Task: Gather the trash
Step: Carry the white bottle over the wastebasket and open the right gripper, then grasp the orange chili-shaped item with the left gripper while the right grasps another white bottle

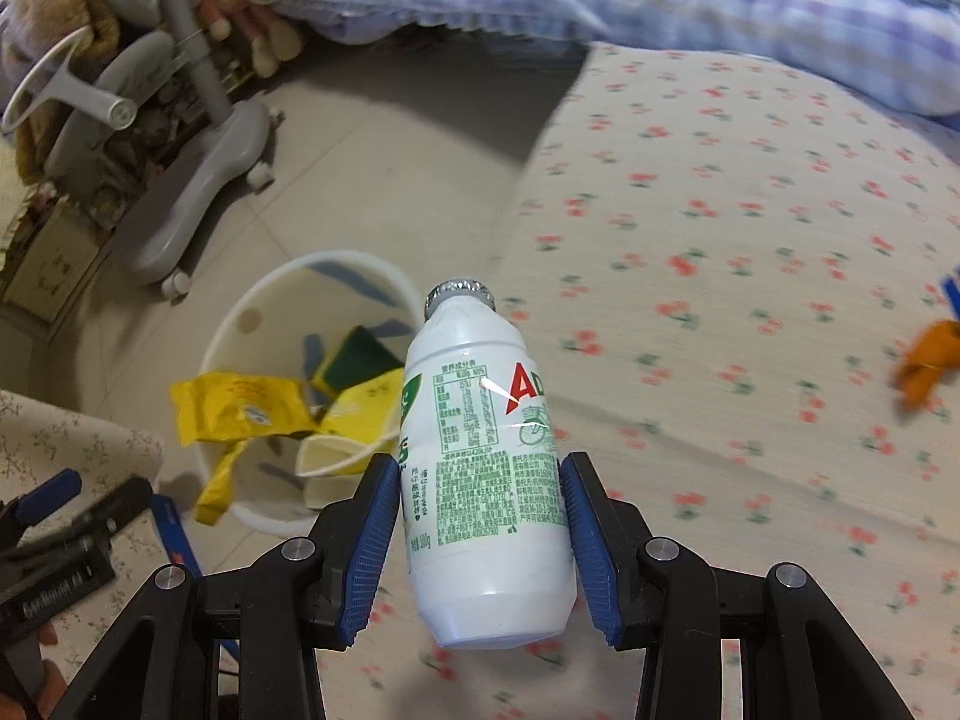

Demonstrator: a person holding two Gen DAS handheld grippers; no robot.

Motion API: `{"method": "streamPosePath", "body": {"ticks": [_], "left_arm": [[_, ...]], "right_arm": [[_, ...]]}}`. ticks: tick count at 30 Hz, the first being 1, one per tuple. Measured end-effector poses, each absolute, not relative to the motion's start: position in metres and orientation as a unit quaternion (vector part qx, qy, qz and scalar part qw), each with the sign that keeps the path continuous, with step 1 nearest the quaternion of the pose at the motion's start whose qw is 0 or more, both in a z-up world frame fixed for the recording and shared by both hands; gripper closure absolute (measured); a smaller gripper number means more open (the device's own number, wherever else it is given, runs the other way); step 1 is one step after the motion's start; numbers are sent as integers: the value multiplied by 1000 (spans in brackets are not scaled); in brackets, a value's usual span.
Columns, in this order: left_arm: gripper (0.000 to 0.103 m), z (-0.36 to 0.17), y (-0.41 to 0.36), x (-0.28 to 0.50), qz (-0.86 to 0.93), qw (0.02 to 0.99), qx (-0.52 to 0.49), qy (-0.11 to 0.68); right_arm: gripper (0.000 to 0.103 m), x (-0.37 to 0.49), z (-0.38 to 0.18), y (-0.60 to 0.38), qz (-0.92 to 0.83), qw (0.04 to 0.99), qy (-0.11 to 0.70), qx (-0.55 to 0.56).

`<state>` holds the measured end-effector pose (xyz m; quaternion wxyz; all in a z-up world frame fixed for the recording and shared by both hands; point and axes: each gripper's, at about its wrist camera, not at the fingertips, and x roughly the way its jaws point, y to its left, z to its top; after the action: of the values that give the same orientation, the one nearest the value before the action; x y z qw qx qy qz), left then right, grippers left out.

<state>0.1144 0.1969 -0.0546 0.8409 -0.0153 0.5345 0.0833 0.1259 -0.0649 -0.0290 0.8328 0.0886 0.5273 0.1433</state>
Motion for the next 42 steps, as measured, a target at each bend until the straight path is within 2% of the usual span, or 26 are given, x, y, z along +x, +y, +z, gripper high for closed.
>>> {"method": "streamPosePath", "body": {"ticks": [6, 10, 18, 20, 21, 22, 33, 42], "left_arm": [[14, -58, 214, 109, 86, 844, -16, 528], [4, -58, 219, 108, 79, 845, -28, 528], [3, -55, 213, 107, 68, 851, -24, 521], [3, -55, 213, 107, 67, 850, -25, 522], [3, -55, 213, 107, 66, 850, -25, 521], [3, -54, 212, 107, 65, 851, -25, 521], [3, -44, 185, 109, 41, 856, -17, 516], [3, -27, 132, 115, 4, 862, -6, 507]], "right_arm": [[54, 135, -40, -29, 165, 835, 519, 76], [54, 141, -50, -13, 173, 834, 519, 72], [53, 151, -57, 2, 186, 838, 506, 82], [44, 152, -57, 0, 188, 839, 503, 93], [35, 151, -55, -2, 188, 840, 500, 96], [32, 151, -53, -3, 187, 842, 496, 99], [31, 138, -29, -37, 163, 858, 476, 105], [27, 121, -13, -94, 111, 868, 471, 112]]}}
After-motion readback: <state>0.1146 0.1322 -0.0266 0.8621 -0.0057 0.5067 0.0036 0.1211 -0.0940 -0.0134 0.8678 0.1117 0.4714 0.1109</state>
